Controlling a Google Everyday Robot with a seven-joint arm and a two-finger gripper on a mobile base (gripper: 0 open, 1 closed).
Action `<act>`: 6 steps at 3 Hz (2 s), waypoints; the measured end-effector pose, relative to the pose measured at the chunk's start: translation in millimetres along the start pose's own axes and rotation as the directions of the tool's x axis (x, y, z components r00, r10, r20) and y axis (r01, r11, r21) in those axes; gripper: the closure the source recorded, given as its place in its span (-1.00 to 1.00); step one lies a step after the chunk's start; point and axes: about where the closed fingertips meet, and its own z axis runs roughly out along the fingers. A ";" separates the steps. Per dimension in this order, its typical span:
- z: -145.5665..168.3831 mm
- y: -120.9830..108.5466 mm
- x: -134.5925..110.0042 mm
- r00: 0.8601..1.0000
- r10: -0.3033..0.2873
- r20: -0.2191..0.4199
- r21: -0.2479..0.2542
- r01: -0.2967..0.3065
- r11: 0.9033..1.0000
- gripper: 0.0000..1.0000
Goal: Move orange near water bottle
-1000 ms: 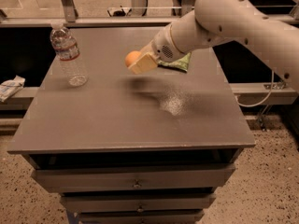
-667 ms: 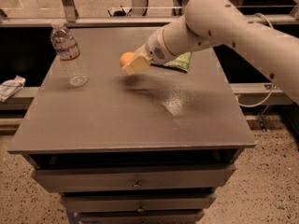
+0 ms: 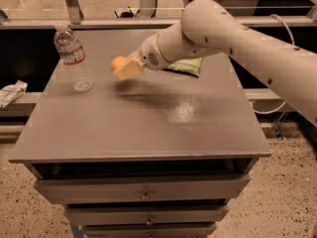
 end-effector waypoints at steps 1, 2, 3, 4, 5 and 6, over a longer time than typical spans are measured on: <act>13.7 14.1 -7.9 1.000 0.009 0.025 -0.039 -0.008 0.999 1.00; 26.5 27.5 -7.3 0.999 0.023 0.041 -0.075 -0.019 0.997 1.00; 39.4 38.4 -1.2 0.998 0.041 0.046 -0.103 -0.036 0.994 0.72; 49.0 45.1 2.4 0.997 0.053 0.051 -0.122 -0.046 0.991 0.25; 53.5 47.2 5.3 0.997 0.061 0.053 -0.131 -0.053 0.990 -0.21; 55.8 48.7 7.4 0.996 0.067 0.055 -0.137 -0.059 0.989 -0.68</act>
Offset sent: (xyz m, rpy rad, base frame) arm -0.0240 0.0503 -0.0218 0.1032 0.0653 0.0738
